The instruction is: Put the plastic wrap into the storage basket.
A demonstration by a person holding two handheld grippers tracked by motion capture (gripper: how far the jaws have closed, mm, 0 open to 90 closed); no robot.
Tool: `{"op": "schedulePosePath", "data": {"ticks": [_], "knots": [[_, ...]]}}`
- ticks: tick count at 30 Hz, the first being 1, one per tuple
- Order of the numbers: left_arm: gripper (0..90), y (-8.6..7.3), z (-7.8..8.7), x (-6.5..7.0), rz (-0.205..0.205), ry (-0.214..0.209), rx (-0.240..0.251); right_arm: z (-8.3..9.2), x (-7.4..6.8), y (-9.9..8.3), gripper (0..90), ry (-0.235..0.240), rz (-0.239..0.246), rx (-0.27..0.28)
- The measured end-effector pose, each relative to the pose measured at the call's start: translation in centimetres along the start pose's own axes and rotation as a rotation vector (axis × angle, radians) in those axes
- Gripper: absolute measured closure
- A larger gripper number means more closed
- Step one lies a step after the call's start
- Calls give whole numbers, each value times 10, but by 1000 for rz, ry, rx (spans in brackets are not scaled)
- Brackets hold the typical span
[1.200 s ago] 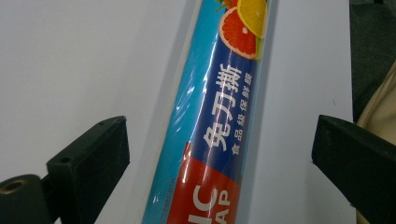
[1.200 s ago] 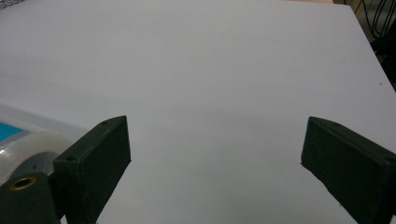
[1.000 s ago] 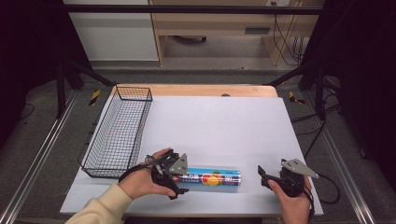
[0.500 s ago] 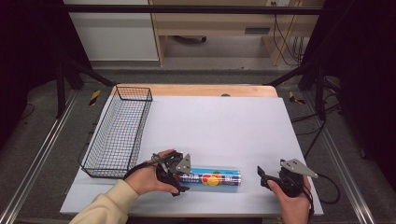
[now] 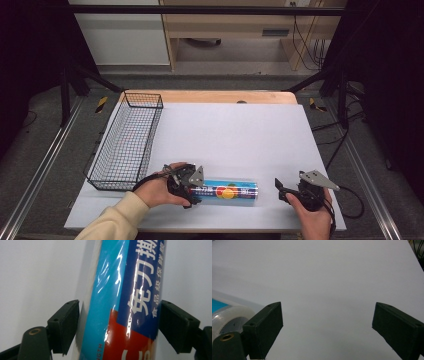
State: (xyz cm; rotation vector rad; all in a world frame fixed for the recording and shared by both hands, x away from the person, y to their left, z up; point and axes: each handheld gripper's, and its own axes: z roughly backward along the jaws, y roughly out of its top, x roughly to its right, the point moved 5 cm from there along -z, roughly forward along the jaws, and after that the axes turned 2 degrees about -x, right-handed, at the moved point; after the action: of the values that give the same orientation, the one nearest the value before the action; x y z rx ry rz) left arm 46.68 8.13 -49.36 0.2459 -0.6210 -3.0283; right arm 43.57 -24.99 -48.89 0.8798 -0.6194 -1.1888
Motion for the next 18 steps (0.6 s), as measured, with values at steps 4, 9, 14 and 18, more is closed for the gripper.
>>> {"op": "schedulePosePath", "data": {"ticks": [4, 9, 14, 18], "knots": [[241, 1, -1, 0, -8, -3, -9, 0, 0, 0, 99, 1, 1, -1], [264, 3, -2, -1, -23, -3, -18, 0, -1, 0, 102, 5, -2, -3], [272, 3, -4, -1, -17, -7, -18, 0, -1, -1, 107, 7, -1, -6], [273, 3, -5, -1, -28, -7, -29, 0, -2, -1, 108, 8, -3, -8]]}}
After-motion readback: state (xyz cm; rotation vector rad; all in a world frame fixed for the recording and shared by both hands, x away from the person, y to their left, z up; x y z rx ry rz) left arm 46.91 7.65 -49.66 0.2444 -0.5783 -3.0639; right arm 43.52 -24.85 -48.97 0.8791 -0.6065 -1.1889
